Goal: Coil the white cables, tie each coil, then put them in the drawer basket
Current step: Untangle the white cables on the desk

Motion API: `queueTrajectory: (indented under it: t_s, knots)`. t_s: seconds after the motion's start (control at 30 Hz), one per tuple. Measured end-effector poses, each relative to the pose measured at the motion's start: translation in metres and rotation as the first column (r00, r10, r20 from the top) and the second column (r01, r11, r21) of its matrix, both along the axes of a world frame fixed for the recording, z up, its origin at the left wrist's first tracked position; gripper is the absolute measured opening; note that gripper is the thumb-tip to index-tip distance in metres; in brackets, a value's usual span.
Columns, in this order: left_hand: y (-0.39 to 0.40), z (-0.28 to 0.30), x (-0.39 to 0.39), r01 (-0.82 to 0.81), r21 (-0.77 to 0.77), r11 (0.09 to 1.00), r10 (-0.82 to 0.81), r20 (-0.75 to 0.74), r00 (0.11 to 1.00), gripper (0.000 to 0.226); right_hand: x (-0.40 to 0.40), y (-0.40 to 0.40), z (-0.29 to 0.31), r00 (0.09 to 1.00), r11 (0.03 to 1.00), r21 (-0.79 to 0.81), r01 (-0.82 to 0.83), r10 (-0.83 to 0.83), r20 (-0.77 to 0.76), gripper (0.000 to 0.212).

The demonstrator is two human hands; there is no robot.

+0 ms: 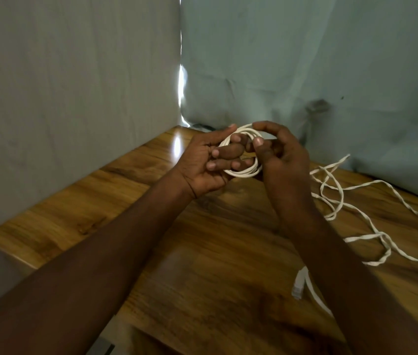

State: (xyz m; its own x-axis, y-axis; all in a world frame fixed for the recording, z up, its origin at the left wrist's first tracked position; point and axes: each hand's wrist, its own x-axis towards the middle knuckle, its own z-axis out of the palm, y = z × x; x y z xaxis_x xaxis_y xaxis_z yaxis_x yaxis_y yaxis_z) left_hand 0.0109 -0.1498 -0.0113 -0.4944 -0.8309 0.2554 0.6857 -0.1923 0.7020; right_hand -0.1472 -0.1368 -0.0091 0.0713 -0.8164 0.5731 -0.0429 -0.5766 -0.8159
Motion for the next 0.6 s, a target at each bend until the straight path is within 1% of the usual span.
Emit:
queueTrajectory:
  t_s: [0.07, 0.13, 0.17, 0.23, 0.3, 0.33, 0.37, 0.43, 0.5, 0.53, 0.57, 0.6]
  knots:
    - [0.0, 0.0, 0.002, -0.018, 0.013, 1.0, 0.018, -0.043, 0.999, 0.034, 0.0, 0.004, 0.004, 0.988, 0.989, 0.086, -0.123, 0.115, 0.099, 0.022]
    - [0.0, 0.0, 0.003, -0.017, 0.022, 1.0, 0.019, -0.075, 0.997, 0.034, -0.001, 0.004, 0.009, 0.958, 0.946, 0.216, -0.24, 0.194, 0.213, 0.023]
    - [0.0, -0.001, 0.003, -0.004, 0.023, 1.0, 0.006, -0.09, 0.996, 0.031, -0.003, 0.003, 0.011, 0.929, 0.902, 0.291, -0.318, 0.236, 0.284, 0.023]
    - [0.0, 0.0, 0.005, 0.042, -0.005, 0.999, -0.042, -0.104, 0.994, 0.027, -0.007, 0.0, 0.015, 0.835, 0.759, 0.409, -0.506, 0.314, 0.451, 0.026]
    - [0.0, 0.0, 0.005, 0.045, -0.034, 0.998, -0.048, -0.072, 0.996, 0.029, -0.009, -0.003, 0.016, 0.715, 0.607, 0.437, -0.664, 0.343, 0.609, 0.031]
    - [0.0, -0.001, 0.005, 0.043, -0.038, 0.998, -0.045, -0.044, 0.998, 0.029, -0.008, -0.002, 0.016, 0.663, 0.551, 0.428, -0.716, 0.346, 0.664, 0.034]
    - [0.0, -0.001, 0.004, 0.044, -0.037, 0.998, -0.045, -0.023, 0.999, 0.028, -0.008, 0.0, 0.015, 0.633, 0.516, 0.421, -0.746, 0.353, 0.689, 0.037]
    - [0.0, -0.004, 0.001, 0.039, -0.041, 0.998, -0.039, -0.001, 0.999, 0.027, -0.005, 0.002, 0.015, 0.597, 0.494, 0.39, -0.777, 0.384, 0.704, 0.04]
    - [0.001, -0.004, 0.0, 0.02, -0.048, 0.999, -0.019, 0.014, 1.0, 0.026, -0.005, 0.004, 0.017, 0.575, 0.496, 0.357, -0.792, 0.408, 0.709, 0.054]
    - [0.0, -0.003, -0.001, 0.007, -0.051, 0.999, -0.007, 0.008, 1.0, 0.023, -0.005, 0.005, 0.018, 0.585, 0.508, 0.348, -0.788, 0.443, 0.679, 0.061]
    - [0.0, -0.002, -0.002, -0.011, -0.053, 0.999, 0.011, -0.006, 1.0, 0.02, -0.007, 0.004, 0.02, 0.629, 0.543, 0.355, -0.761, 0.484, 0.609, 0.064]
    - [0.001, -0.001, -0.003, -0.032, -0.046, 0.998, 0.031, -0.024, 0.999, 0.02, -0.007, 0.006, 0.021, 0.692, 0.6, 0.366, -0.712, 0.51, 0.511, 0.063]
